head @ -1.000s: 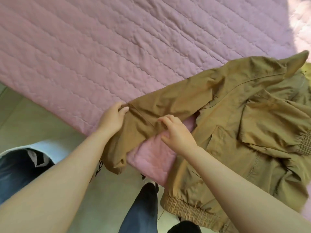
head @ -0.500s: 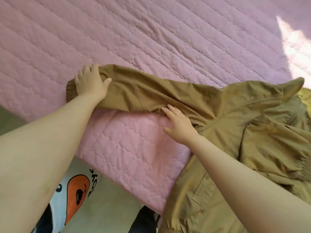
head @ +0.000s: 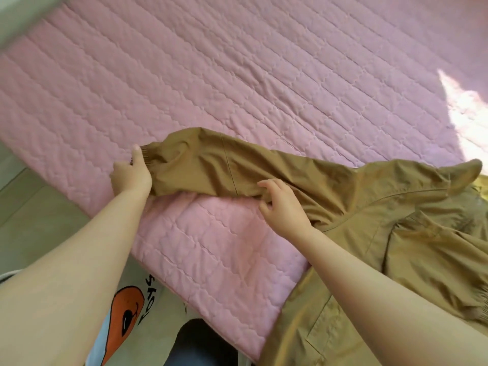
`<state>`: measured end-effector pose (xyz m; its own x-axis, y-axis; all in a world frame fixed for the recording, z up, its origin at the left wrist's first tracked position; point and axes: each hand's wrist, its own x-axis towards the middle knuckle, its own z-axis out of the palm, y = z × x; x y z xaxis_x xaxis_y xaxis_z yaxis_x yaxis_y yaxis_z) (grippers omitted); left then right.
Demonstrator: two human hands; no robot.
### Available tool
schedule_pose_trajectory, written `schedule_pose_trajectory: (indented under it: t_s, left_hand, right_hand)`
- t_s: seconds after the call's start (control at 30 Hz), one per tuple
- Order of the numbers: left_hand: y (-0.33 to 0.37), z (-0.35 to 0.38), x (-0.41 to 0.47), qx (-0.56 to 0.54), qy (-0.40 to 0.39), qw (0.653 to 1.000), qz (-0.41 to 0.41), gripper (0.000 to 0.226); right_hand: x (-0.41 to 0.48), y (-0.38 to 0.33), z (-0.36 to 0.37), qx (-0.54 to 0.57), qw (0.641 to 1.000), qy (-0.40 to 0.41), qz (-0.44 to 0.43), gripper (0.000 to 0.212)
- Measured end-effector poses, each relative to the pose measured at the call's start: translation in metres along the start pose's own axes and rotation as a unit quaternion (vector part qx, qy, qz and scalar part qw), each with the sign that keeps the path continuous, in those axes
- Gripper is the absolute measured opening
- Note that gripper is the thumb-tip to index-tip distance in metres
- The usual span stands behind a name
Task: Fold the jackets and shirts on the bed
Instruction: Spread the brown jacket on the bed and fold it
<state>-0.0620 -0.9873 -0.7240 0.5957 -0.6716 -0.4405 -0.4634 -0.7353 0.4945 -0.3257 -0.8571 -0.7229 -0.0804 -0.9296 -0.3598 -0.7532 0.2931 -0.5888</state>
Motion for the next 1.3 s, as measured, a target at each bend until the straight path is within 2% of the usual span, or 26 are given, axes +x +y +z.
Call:
schedule_pose_trajectory:
  t_s: [0.07,0.13,0.17,0.23,0.3,0.37,0.43,0.47,0.53,0.6,0.67,0.73,0.8,0.83,0.9,0.97,1.0,1.1,1.2,1.23,1.3]
  left_hand:
    - [-0.004,-0.004,0.022,-0.086,-0.073,0.992,-0.056,0.065]
    - [-0.003,-0.009,0.04,-0.22,-0.238,0.941,-0.096,0.057]
    - [0.001,-0.012,0.043,-0.24,-0.321,0.911,-0.095,0.051]
    - [0.017,-0.013,0.045,-0.211,-0.439,0.872,-0.06,0.042]
    - [0.039,-0.01,0.047,-0.174,-0.474,0.863,-0.012,0.036]
    - [0.063,-0.012,0.066,-0.195,-0.426,0.882,0.054,0.02]
    - [0.082,-0.02,0.098,-0.199,-0.323,0.911,0.16,0.007]
    - [0.088,-0.022,0.113,-0.166,-0.284,0.918,0.222,0.008]
    - [0.085,-0.017,0.133,-0.072,-0.255,0.912,0.314,0.011]
    - [0.072,-0.004,0.145,0.009,-0.254,0.908,0.334,0.016]
    - [0.061,0.008,0.146,0.033,-0.214,0.922,0.321,0.025]
    - [0.057,0.016,0.141,0.038,-0.142,0.943,0.298,0.023]
    - [0.056,0.021,0.132,0.098,-0.073,0.956,0.267,0.031]
    - [0.055,0.022,0.128,0.113,-0.072,0.962,0.238,0.041]
    - [0.056,0.021,0.121,0.091,-0.116,0.97,0.191,0.053]
    - [0.061,0.018,0.115,0.011,-0.163,0.972,0.168,0.048]
    - [0.064,0.016,0.109,-0.022,-0.178,0.97,0.161,0.042]
    - [0.079,0.012,0.082,-0.04,-0.178,0.966,0.182,0.044]
    - [0.101,0.009,0.04,-0.089,-0.235,0.94,0.229,0.043]
    - [0.108,0.011,0.021,-0.088,-0.254,0.928,0.256,0.042]
    - [0.117,0.011,-0.011,-0.07,-0.279,0.904,0.316,0.036]
  right_hand:
    - [0.011,-0.013,0.004,0.003,1.0,0.031,-0.004,0.046]
    - [0.027,-0.026,0.011,0.011,0.998,0.057,-0.002,0.049]
    - [0.036,-0.034,0.013,0.022,0.998,0.066,-0.001,0.049]
    - [0.06,-0.047,0.016,0.061,0.995,0.081,0.0,0.048]
    - [0.082,-0.055,0.016,0.07,0.993,0.098,0.001,0.046]
    - [0.104,-0.059,0.014,0.01,0.994,0.108,0.026,0.048]
    - [0.121,-0.055,0.007,-0.118,0.984,0.11,0.075,0.058]
    - [0.128,-0.049,0.003,-0.173,0.974,0.103,0.099,0.059]
    - [0.136,-0.037,-0.008,-0.207,0.965,0.087,0.133,0.039]
    - [0.143,-0.032,-0.013,-0.177,0.965,0.106,0.163,0.023]
    - [0.146,-0.031,-0.008,-0.163,0.953,0.188,0.169,0.013]
    - [0.143,-0.038,0.007,-0.125,0.949,0.236,0.168,0.035]
    - [0.134,-0.05,0.027,-0.11,0.959,0.232,0.123,0.054]
    - [0.128,-0.057,0.036,-0.107,0.969,0.205,0.088,0.061]
    - [0.119,-0.073,0.048,-0.056,0.994,0.088,0.017,0.075]
    - [0.112,-0.088,0.057,-0.031,0.999,-0.03,-0.023,0.092]
    - [0.11,-0.093,0.061,-0.043,0.997,-0.055,-0.026,0.099]
    - [0.109,-0.108,0.065,-0.044,0.998,-0.039,0.004,0.113]
    - [0.114,-0.13,0.066,0.064,0.998,0.027,0.005,0.115]
    - [0.114,-0.135,0.064,0.147,0.987,0.061,0.013,0.107]
    - [0.113,-0.144,0.056,0.322,0.937,0.11,0.078,0.066]
